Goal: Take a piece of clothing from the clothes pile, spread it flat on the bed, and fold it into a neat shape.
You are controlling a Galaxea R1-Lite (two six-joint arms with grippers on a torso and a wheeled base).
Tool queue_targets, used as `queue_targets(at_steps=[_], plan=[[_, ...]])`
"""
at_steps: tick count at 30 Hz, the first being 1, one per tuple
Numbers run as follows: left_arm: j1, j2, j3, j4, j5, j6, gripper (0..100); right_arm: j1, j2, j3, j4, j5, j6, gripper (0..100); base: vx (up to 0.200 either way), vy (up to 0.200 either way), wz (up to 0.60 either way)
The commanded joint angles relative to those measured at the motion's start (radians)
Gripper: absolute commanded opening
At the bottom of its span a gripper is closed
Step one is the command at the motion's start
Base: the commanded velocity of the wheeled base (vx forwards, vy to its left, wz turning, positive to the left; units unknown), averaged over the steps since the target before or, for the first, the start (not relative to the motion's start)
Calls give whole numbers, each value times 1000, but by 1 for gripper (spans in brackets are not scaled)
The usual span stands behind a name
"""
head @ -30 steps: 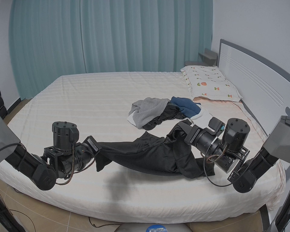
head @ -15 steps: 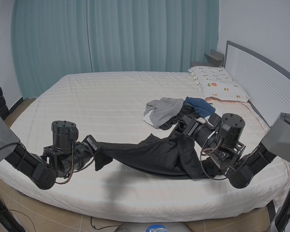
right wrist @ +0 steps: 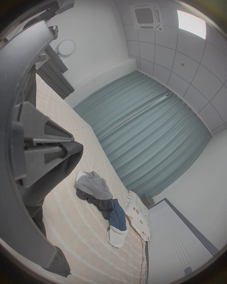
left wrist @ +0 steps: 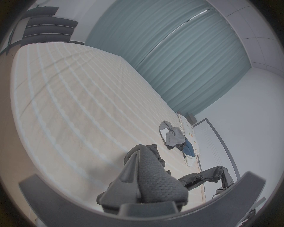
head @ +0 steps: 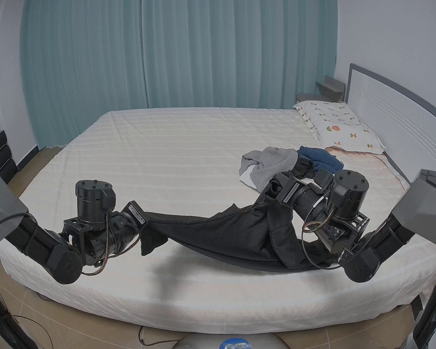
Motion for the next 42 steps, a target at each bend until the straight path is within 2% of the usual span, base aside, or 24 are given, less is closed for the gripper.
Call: queue_targets(at_steps=[1, 33, 37, 42], plan=[[3, -17, 1, 0, 1, 0, 0, -8, -5, -4, 0, 4, 1, 0, 0, 200, 0], [34, -27, 0, 0, -10, 0, 0, -22, -28, -9, -26, 37, 12, 0, 0, 200, 0], [35, -35, 9, 0, -53, -2, 0, -17, -30, -17, -9, 42, -4, 0, 0, 0, 0], [29, -46, 15, 0, -56, -2, 0, -46, -51, 31, -6, 42, -8, 0, 0, 0, 0]])
